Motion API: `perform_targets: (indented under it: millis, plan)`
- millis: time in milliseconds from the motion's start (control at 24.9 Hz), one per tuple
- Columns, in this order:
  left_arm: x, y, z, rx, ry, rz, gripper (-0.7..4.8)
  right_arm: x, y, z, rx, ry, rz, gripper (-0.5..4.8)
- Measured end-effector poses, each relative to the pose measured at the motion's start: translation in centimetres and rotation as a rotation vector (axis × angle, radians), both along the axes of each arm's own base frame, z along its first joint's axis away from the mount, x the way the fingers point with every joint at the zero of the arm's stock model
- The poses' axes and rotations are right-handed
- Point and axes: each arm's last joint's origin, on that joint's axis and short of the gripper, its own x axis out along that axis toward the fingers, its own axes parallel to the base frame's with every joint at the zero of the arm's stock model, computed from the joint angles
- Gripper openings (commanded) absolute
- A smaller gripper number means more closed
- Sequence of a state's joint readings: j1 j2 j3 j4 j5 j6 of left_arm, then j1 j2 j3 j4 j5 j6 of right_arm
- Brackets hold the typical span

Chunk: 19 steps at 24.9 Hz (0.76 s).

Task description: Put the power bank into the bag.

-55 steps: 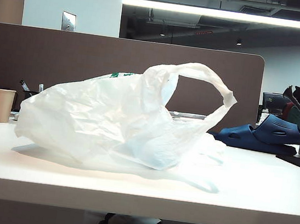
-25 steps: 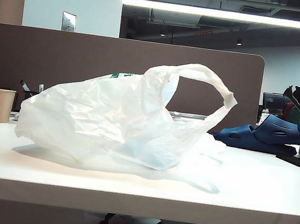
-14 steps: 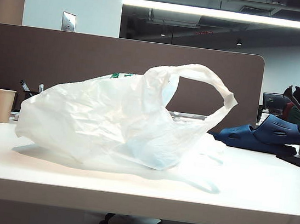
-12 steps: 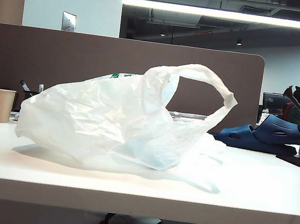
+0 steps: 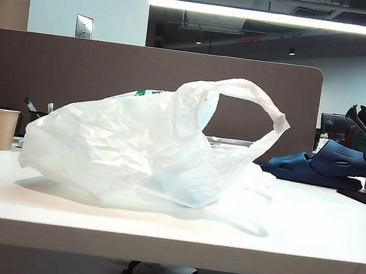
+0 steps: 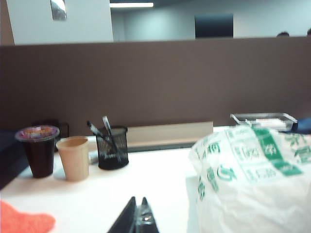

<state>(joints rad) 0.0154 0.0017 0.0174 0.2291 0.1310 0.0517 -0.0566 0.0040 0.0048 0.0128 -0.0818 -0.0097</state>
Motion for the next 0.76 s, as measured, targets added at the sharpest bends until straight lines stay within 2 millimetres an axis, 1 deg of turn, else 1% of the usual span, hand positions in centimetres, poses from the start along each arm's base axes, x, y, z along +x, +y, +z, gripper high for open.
perform_targets:
  millis: [40, 281, 764]
  plan:
    - [0.16, 0.0, -0.61, 0.0, 0.027, 0.0, -0.06, 0.0, 0.0, 0.0, 0.0, 0.0, 0.0, -0.05]
    - [0.13, 0.0, -0.52, 0.0, 0.016, 0.0, -0.05, 0.0, 0.0, -0.4, 0.003, 0.042, 0.0, -0.05]
    - [0.13, 0.0, -0.52, 0.0, 0.016, 0.0, -0.05, -0.01, -0.01, -0.46, 0.003, 0.047, -0.001, -0.05]
